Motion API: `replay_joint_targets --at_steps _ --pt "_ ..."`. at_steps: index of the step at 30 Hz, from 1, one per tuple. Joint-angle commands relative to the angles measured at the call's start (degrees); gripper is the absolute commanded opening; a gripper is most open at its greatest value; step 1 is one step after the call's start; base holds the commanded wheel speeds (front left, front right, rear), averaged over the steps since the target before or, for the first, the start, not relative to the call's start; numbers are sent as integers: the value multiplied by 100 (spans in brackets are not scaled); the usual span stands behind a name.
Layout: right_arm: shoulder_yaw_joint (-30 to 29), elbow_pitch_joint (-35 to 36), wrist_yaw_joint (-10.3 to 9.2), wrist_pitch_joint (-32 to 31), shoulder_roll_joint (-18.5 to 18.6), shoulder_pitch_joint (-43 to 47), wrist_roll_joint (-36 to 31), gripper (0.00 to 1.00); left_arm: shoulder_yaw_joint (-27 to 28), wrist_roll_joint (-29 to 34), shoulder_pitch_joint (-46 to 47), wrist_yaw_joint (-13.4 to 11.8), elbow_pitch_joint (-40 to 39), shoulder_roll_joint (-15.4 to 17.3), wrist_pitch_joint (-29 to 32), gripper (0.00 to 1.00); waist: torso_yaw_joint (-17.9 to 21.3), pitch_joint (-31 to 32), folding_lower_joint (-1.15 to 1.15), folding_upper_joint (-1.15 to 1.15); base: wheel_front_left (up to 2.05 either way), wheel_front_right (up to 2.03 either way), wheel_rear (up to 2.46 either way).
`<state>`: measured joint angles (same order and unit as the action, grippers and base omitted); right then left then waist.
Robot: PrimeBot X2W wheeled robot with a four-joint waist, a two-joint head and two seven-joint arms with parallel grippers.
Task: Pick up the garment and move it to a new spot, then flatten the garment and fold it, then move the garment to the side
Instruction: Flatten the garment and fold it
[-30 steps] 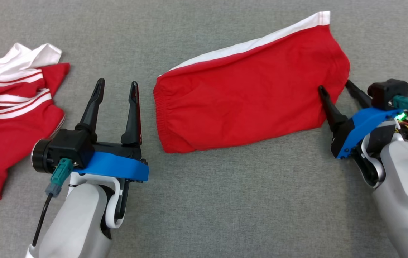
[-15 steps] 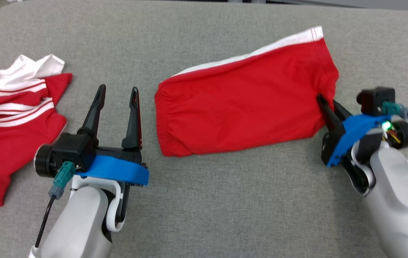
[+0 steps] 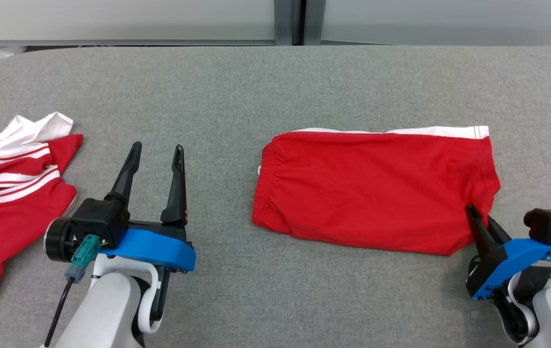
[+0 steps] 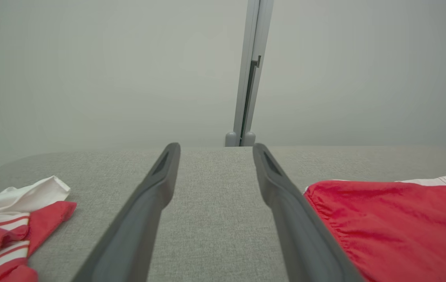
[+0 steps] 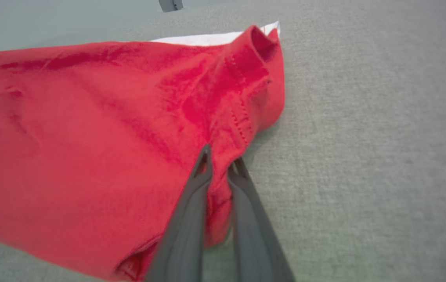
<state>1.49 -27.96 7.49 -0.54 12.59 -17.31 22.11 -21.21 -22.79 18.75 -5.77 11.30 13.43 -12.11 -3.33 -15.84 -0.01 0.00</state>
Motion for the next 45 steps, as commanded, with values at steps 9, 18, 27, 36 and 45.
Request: replay_joint_targets --at_steps 9,18,27,36,45 --pt "-30 667 0 -283 -88 -112 -390 0 -78 -31 -34 -49 -148 29 79 100 -21 38 1 0 0 0 0" --pt "1368 1481 0 -717 -498 -688 -580 0 -117 -58 53 -59 -128 -1 68 100 -126 92 1 0 0 0 0" --pt "2683 1139 0 -823 -666 -632 -167 2 -160 -94 114 -49 -9 -77 -20 100 -323 57 1 0 0 0 0" --pt "2838 1428 0 118 -539 -579 -101 100 -167 -137 -7 -80 92 -69 -74 100 -263 107 1 0 0 0 0" --pt "1118 2185 0 709 -329 32 -532 100 -107 -91 -168 -221 31 117 -24 100 15 261 1 0 0 0 0"
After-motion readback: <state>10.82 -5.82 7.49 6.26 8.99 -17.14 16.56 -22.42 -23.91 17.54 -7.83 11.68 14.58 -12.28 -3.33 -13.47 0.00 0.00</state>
